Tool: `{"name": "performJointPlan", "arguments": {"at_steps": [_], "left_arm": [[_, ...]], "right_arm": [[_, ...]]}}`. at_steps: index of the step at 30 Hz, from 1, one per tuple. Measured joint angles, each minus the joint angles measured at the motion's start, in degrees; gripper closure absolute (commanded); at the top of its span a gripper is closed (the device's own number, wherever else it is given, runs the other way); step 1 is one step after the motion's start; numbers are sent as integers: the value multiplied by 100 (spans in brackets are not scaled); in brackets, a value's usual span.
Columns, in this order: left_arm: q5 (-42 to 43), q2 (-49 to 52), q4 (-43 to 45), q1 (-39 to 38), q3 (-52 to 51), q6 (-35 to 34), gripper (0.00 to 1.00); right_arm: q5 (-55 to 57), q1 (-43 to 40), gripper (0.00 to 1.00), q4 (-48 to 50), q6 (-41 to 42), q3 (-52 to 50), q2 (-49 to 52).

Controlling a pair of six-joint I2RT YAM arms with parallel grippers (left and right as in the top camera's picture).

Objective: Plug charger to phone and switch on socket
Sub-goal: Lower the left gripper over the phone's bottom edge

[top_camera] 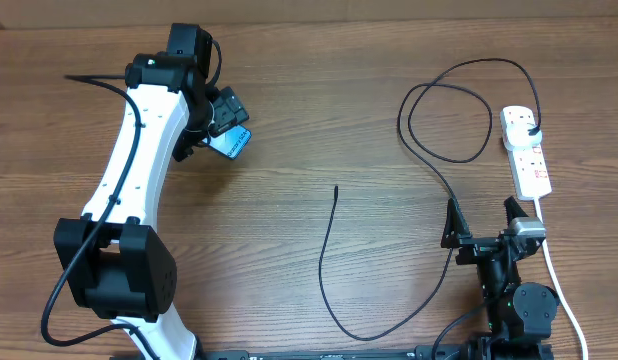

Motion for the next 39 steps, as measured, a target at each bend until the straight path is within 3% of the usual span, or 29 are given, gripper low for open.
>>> {"name": "performJointPlan", "arguments": {"at_steps": [23, 32, 39], "left_arm": [[-17, 0, 420, 0, 0, -332, 0], [-17, 39, 376, 0, 0, -1067, 0], [-15, 437, 509, 0, 11, -1255, 0]], "right_arm": [[0, 2, 0, 0, 0, 0, 0], [-2, 2, 0, 0, 2, 0, 0], [0, 2, 0, 0, 0, 0, 0]]}}
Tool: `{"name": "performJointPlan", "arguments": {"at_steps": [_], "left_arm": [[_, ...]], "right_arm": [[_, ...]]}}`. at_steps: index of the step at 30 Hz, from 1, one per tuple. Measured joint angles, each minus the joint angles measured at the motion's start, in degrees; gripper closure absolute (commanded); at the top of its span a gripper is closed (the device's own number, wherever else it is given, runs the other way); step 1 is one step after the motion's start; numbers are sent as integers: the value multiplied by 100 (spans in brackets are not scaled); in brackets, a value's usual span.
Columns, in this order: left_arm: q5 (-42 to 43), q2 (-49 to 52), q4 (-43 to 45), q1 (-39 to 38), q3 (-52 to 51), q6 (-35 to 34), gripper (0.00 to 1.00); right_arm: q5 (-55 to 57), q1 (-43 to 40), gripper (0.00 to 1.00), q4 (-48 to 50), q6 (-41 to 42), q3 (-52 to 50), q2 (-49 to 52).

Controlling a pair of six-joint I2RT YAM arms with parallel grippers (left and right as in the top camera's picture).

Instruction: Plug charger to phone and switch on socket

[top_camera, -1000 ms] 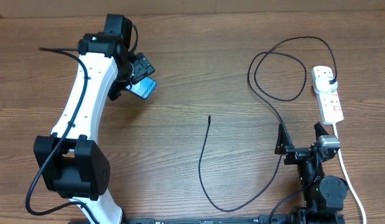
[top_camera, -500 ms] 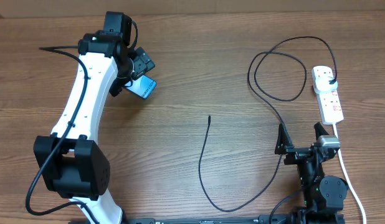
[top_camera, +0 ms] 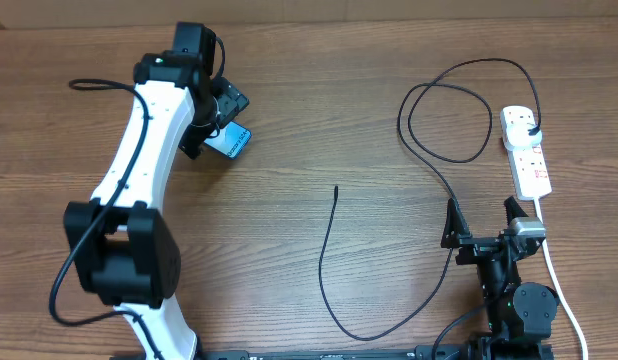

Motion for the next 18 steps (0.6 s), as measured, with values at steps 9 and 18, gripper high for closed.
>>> {"name": "performJointPlan", "arguments": {"at_steps": [9, 18], "left_arm": [[210, 802, 254, 0, 0, -22, 1], [236, 990, 481, 39, 2, -39, 0]], "right_arm": [[0, 0, 0, 4, 0, 0, 0], [0, -2, 0, -2, 0, 0, 0]]}}
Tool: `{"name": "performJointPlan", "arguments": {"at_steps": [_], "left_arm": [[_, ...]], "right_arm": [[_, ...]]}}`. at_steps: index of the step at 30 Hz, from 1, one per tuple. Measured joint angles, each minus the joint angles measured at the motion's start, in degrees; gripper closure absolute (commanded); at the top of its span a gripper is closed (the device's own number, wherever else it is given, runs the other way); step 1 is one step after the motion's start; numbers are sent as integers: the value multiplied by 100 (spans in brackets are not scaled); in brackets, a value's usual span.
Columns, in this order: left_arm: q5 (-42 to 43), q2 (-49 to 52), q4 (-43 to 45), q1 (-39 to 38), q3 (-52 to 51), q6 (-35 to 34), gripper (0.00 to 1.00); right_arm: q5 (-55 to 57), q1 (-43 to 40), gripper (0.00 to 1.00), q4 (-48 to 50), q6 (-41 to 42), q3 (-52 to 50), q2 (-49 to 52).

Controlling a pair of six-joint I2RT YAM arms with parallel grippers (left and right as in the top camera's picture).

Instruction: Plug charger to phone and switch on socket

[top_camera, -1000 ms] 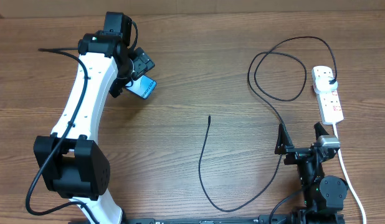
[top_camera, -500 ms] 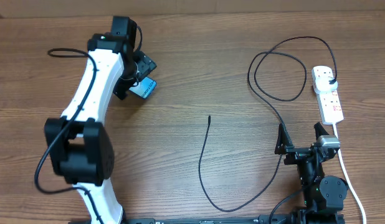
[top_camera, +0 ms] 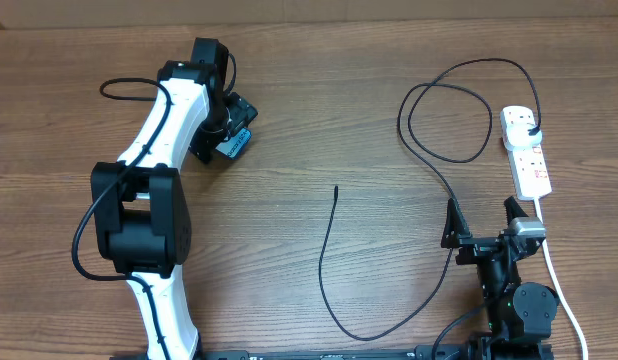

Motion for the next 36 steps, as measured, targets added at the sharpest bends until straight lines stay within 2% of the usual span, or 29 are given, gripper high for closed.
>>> {"name": "performJointPlan", "arguments": {"at_steps": [13, 22, 36], "left_arm": [[245, 0, 76, 678, -2, -7, 0], [402, 50, 407, 636, 0, -192, 0], [387, 212, 350, 599, 4, -446, 0]], "right_arm": [[0, 2, 0, -2, -2, 0, 0], [0, 0, 0, 2, 0, 0, 0], [-2, 2, 0, 0, 0, 0, 0]]}}
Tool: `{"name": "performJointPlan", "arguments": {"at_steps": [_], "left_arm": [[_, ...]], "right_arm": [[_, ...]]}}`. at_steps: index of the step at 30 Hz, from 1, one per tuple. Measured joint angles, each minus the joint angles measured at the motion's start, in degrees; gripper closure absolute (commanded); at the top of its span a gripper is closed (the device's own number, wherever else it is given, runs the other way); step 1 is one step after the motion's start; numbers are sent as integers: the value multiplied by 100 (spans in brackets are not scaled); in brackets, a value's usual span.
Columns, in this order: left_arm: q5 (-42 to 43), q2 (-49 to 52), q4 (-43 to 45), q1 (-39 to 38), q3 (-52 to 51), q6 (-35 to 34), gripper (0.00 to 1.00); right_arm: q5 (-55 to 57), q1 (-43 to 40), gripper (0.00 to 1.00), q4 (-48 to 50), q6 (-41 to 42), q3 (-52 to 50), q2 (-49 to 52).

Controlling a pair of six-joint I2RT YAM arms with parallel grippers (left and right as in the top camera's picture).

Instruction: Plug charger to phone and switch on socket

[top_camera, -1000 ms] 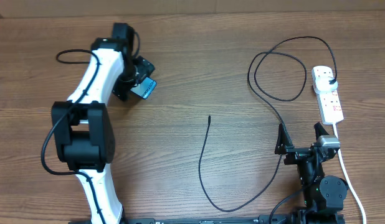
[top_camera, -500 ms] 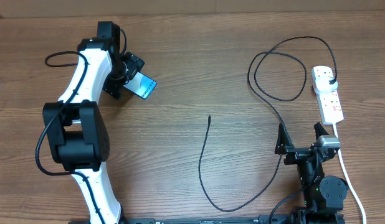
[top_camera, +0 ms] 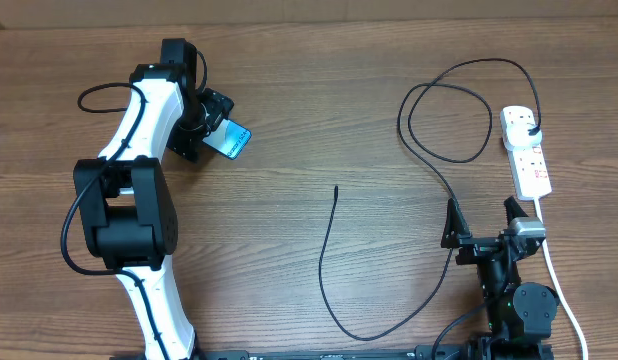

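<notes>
The phone (top_camera: 233,140), its blue screen facing up, lies tilted at the far left of the table. My left gripper (top_camera: 209,128) is on the phone's left end, fingers closed on it. The black charger cable (top_camera: 325,250) has its free tip (top_camera: 336,189) at mid-table. From there it curves down toward the front edge, climbs to the right, loops, and reaches the plug (top_camera: 530,123) in the white power strip (top_camera: 527,155). My right gripper (top_camera: 481,215) stands open at the front right, beside the cable and holding nothing.
The power strip's white lead (top_camera: 554,270) runs down the right edge past the right arm's base. The left arm (top_camera: 139,120) arches from the front left up to the phone. Bare wood lies between the phone and the cable tip.
The left arm has swung to the left, its wrist now further left at the back. The phone sits in almost the same spot, a touch higher. The right arm and cable have not moved.
The left gripper was at the phone at the far left throughout. The arm's upper link stood well left, then shifted right in two steps, and is now back left. The phone barely moved. The cable, power strip and right gripper stayed as they were.
</notes>
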Motion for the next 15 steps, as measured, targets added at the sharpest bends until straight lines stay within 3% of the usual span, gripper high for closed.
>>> {"name": "performJointPlan", "arguments": {"at_steps": [15], "left_arm": [[-153, 0, 68, 0, 4, -162, 0]], "right_arm": [[2, -2, 0, 0, 0, 0, 0]]}}
